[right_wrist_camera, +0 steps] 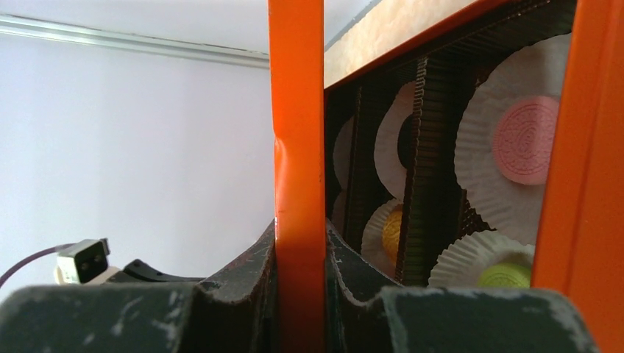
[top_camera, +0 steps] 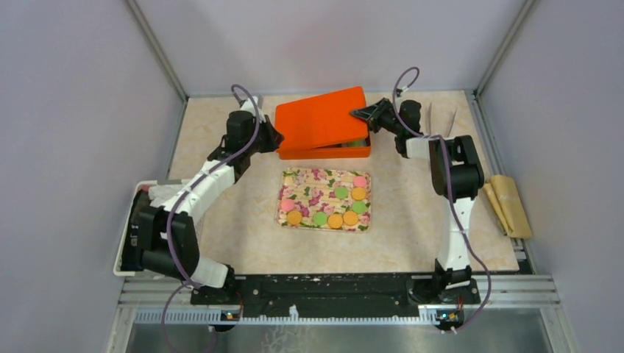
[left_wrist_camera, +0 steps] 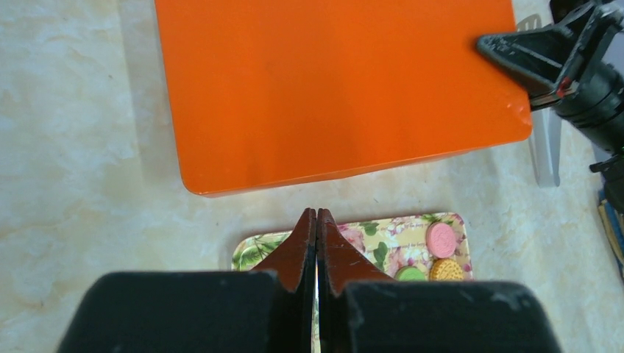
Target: Pack the cookies
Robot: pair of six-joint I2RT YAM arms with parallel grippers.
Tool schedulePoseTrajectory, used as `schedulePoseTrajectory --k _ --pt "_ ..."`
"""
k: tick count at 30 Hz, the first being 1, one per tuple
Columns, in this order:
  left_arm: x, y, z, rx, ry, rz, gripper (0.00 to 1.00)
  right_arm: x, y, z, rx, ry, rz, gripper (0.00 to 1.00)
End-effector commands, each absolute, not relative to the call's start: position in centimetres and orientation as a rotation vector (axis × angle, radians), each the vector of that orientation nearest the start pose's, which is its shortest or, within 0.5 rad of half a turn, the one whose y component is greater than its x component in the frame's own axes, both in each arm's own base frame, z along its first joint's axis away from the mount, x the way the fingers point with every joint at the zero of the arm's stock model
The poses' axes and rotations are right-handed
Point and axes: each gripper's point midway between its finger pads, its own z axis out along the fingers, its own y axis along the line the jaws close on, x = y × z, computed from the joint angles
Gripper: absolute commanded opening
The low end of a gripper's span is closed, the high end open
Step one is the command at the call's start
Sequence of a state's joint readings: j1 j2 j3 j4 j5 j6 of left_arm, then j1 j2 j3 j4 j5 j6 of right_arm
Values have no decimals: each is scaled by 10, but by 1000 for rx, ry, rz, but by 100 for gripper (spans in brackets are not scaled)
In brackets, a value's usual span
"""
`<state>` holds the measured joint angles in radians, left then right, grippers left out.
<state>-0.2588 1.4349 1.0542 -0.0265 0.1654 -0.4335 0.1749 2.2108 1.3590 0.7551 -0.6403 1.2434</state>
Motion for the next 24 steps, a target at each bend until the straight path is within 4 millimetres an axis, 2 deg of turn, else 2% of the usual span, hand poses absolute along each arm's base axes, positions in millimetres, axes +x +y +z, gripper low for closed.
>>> schedulePoseTrajectory --k 1,5,13,16,18,20,22,24 --pt "430 -167 192 -34 1991 -607 0 547 222 161 367 1795 1541 0" --pt "438 -178 172 -15 2025 -624 0 549 211 150 383 1803 1532 0" --pt "448 -197 144 18 2079 -638 0 552 200 127 407 1837 1520 0" --pt "448 -201 132 22 2105 -636 0 552 193 123 427 1833 1512 3" --pt "448 -203 125 26 2118 -638 0 553 190 123 430 1832 1509 6" --pt "448 -205 121 30 2127 -642 0 553 190 123 428 1833 1510 13" --pt "448 -207 117 34 2135 -645 0 552 188 123 427 1835 1507 25" --pt "447 -208 114 35 2142 -647 0 552 187 125 419 1833 1497 29"
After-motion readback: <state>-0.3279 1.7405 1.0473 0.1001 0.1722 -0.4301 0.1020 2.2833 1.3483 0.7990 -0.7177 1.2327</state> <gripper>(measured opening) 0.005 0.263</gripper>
